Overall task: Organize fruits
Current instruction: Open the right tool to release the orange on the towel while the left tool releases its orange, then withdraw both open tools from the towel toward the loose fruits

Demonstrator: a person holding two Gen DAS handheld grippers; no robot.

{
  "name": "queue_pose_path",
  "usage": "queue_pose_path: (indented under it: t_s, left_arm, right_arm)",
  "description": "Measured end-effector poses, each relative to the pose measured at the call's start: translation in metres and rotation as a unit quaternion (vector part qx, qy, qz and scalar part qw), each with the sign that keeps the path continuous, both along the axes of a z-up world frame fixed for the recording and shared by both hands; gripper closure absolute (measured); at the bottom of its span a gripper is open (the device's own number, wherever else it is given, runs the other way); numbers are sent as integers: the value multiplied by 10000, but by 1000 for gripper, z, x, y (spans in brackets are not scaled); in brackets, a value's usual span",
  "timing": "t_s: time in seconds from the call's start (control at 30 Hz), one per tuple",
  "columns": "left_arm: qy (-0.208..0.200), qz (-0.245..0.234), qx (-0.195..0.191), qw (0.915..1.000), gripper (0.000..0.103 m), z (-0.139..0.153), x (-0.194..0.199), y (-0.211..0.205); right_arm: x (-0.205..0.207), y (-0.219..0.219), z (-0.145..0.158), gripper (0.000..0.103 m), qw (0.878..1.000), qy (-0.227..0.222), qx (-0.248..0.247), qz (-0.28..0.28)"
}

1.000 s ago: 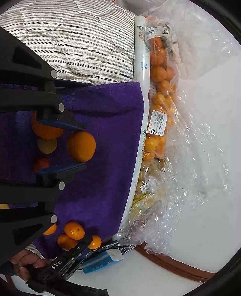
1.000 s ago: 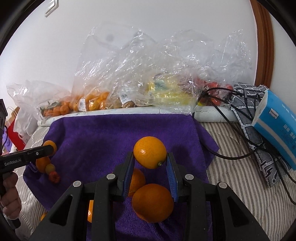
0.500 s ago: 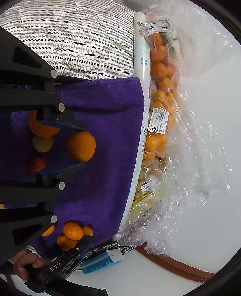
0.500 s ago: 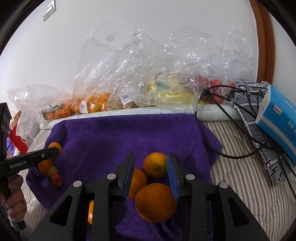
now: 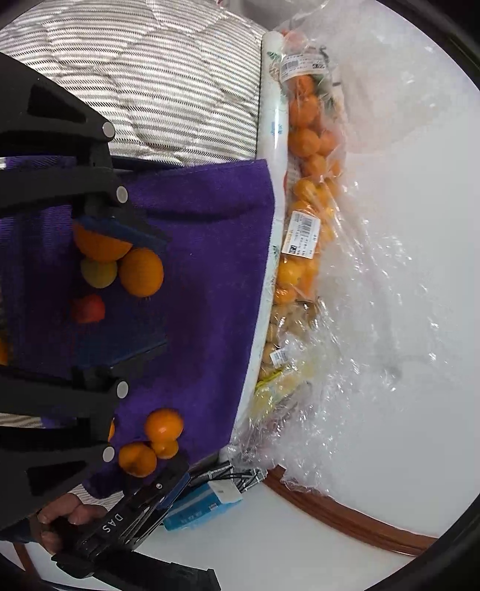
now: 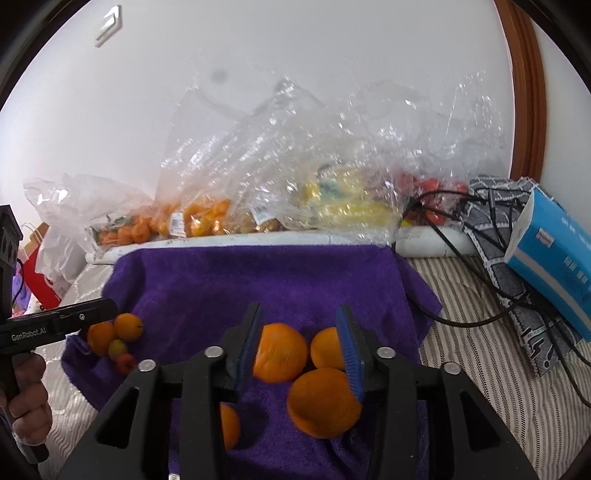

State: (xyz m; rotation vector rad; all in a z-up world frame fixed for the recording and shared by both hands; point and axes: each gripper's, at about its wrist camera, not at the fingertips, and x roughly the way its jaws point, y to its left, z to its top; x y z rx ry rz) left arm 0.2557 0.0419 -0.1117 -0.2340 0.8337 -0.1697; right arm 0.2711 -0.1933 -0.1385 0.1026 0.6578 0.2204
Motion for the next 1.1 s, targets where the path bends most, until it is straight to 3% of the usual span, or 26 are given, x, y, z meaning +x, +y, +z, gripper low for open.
queue_pose_path:
  t_s: [0.23,0.53,0.67,0.9,1.1]
  left_arm:
    - [-135,66,126,9998,52,19,-26,1]
    - [-315,57,47,9995,52,40,-67,4]
    - [-382,35,67,9992,52,47,-86,3]
    - [-452,11,43,9990,52,52,-113,6]
    - [-521,24,36,9986,52,57,-128,10]
  right_arm:
    - [-27,8,27,56,9996,-273,50,21]
    - [-80,10,56,56,9982,-520,-226,-190]
    - [-104,7,63,51,9974,-618,-194,-317]
    - [-127,15,62,51,9990,-267,-333,-162]
    - [-143,27,64,51,9986,-262,-455,13]
